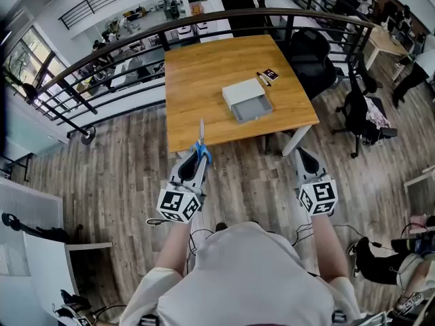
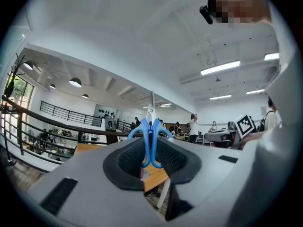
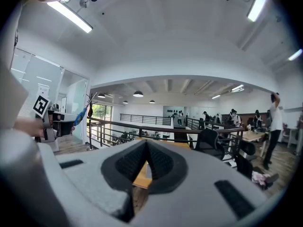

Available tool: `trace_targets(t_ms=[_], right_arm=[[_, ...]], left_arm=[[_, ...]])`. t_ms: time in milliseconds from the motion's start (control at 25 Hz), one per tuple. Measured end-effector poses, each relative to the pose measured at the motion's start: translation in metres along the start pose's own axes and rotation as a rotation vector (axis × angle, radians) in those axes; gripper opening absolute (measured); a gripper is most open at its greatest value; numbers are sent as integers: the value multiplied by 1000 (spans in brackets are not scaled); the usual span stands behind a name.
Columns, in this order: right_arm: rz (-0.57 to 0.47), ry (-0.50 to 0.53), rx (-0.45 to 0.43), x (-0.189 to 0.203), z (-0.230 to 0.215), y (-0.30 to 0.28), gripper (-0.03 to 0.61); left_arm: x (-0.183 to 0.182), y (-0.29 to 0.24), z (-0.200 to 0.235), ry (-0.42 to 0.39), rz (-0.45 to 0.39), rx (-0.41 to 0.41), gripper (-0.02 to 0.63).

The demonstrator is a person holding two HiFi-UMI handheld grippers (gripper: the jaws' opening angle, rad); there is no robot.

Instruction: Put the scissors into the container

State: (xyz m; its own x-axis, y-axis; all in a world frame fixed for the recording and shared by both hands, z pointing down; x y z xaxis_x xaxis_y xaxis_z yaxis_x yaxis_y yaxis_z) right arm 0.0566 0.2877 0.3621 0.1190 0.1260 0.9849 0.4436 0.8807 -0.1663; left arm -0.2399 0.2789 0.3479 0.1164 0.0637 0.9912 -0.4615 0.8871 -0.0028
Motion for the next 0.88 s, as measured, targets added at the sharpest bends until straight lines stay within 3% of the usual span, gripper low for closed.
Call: trace_targets(t_ms=[880], right_arm=[[25,-2,-68,22,-47,2,2]], left_arm=[[20,-19,-38,27,-2,-76,75]])
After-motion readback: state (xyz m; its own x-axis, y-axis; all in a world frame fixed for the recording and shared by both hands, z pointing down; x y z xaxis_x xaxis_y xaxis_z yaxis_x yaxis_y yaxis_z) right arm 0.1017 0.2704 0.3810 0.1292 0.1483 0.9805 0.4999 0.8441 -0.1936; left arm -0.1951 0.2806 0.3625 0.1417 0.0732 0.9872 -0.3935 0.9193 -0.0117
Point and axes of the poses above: the fingertips, and each gripper's own axes: y backward along the fingers, z to its left, x out of its underside, the point moved 1 cm from there along y, backward along the fingers, and after that the axes turned 6 degrees about -x, right-handed, at the moved point
